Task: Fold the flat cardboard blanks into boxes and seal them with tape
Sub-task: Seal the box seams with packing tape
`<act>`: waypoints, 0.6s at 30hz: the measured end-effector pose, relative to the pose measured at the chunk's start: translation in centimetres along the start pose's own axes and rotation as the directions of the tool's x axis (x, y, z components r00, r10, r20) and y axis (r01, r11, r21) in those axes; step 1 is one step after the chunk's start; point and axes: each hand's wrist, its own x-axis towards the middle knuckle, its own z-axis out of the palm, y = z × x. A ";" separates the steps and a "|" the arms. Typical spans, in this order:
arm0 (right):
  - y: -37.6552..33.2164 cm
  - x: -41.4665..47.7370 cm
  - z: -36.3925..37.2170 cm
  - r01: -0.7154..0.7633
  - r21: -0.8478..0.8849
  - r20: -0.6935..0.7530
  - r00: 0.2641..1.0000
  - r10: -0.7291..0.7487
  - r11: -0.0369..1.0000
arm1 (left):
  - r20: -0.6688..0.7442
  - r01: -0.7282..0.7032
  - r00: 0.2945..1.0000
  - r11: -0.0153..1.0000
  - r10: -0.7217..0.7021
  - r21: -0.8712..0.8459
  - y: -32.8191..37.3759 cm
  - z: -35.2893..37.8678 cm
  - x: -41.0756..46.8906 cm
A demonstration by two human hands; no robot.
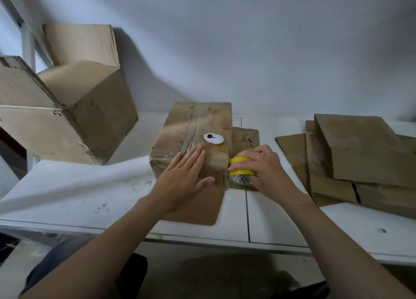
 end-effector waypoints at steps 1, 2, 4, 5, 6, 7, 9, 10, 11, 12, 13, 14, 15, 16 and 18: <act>0.0 0.0 -0.1 0.016 -0.032 -0.001 1.000 -0.016 0.999 | 0.001 0.022 1.000 1.000 -0.022 0.000 -0.8 0.0 -0.3; 0.0 -0.1 -0.1 0.028 -0.055 -0.002 1.000 -0.028 0.998 | 0.001 0.041 0.999 0.999 -0.041 -0.002 -1.7 0.1 -0.5; -0.2 -0.1 -0.3 0.028 -0.075 0.002 1.000 -0.028 0.997 | 0.013 0.082 0.997 0.996 -0.082 -0.016 -3.2 0.0 -0.8; -0.3 -0.1 -0.4 0.019 -0.078 0.006 1.000 -0.019 0.997 | 0.022 0.109 0.994 0.993 -0.109 -0.032 -4.0 -0.2 -0.9; -0.3 -0.1 -0.4 0.011 -0.079 0.010 1.000 -0.011 0.997 | 0.036 0.144 0.989 0.988 -0.142 -0.061 -4.9 -0.4 -0.9; -0.4 -0.1 -0.5 0.004 -0.083 0.020 1.000 -0.003 0.997 | 0.055 0.186 0.982 0.978 -0.181 -0.099 -5.7 -0.6 -0.7; -0.9 -0.2 -0.8 -0.015 -0.094 0.043 0.999 0.019 0.995 | 0.082 0.269 0.963 0.942 -0.257 -0.201 -7.2 -0.9 -0.3; -1.3 -0.2 -0.9 -0.037 -0.095 0.060 0.997 0.043 0.995 | 0.083 0.302 0.953 0.917 -0.291 -0.260 -7.8 -0.9 -0.1; -1.7 -0.1 -1.1 -0.072 -0.093 0.075 0.994 0.079 0.993 | 0.086 0.326 0.945 0.894 -0.315 -0.308 -8.4 -0.7 0.1; -2.2 0.1 -1.3 -0.109 -0.087 0.074 0.990 0.116 0.990 | 0.094 0.344 0.939 0.879 -0.332 -0.329 -8.9 -0.4 0.4; -2.8 0.3 -1.5 -0.147 -0.091 0.060 0.987 0.152 0.985 | 0.096 0.358 0.933 0.872 -0.346 -0.334 -9.2 -0.2 0.5; -3.4 0.6 -1.6 -0.176 -0.111 0.035 0.983 0.180 0.978 | 0.078 0.364 0.930 0.869 -0.359 -0.336 -9.4 0.0 0.7; -4.1 0.9 -1.7 -0.198 -0.150 0.005 0.980 0.201 0.969 | 0.049 0.370 0.925 0.867 -0.376 -0.334 -9.4 0.1 0.8; -4.9 1.3 -1.6 -0.208 -0.197 -0.033 0.978 0.205 0.958 | 0.030 0.383 0.918 0.866 -0.395 -0.322 -9.2 0.1 0.8; -6.4 2.4 -0.9 -0.167 -0.266 -0.111 0.984 0.142 0.949 | 0.038 0.429 0.900 0.865 -0.435 -0.262 -8.6 0.1 0.9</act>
